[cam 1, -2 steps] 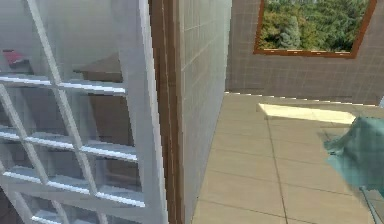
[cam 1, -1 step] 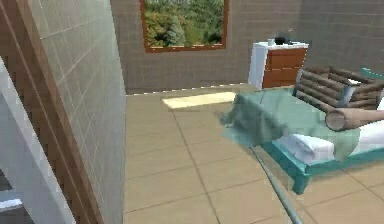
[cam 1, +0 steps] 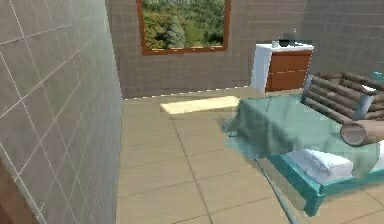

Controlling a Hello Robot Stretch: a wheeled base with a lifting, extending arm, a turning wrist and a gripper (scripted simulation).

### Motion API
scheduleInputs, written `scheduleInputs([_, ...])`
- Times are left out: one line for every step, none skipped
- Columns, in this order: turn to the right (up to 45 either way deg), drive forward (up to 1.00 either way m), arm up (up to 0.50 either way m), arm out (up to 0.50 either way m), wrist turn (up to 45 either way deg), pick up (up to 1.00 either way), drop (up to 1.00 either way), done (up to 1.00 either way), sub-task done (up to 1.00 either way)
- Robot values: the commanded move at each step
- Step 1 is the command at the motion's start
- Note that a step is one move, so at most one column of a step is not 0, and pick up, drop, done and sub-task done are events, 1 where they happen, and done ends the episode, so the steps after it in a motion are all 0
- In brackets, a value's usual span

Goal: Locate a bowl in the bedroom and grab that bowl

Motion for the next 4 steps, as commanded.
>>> scheduleInputs([45.0, 0.00, 0.00, 0.00, 0.0, 0.00, 0.00, 0.00, 0.00])
scheduleInputs([27.0, 0.00, 0.00, 0.00, 0.0, 0.00, 0.00, 0.00, 0.00])
scheduleInputs([0.0, 0.30, 0.00, 0.00, 0.0, 0.00, 0.00, 0.00, 0.00])
scheduleInputs([-45.0, 0.00, 0.00, 0.00, 0.0, 0.00, 0.00, 0.00, 0.00])
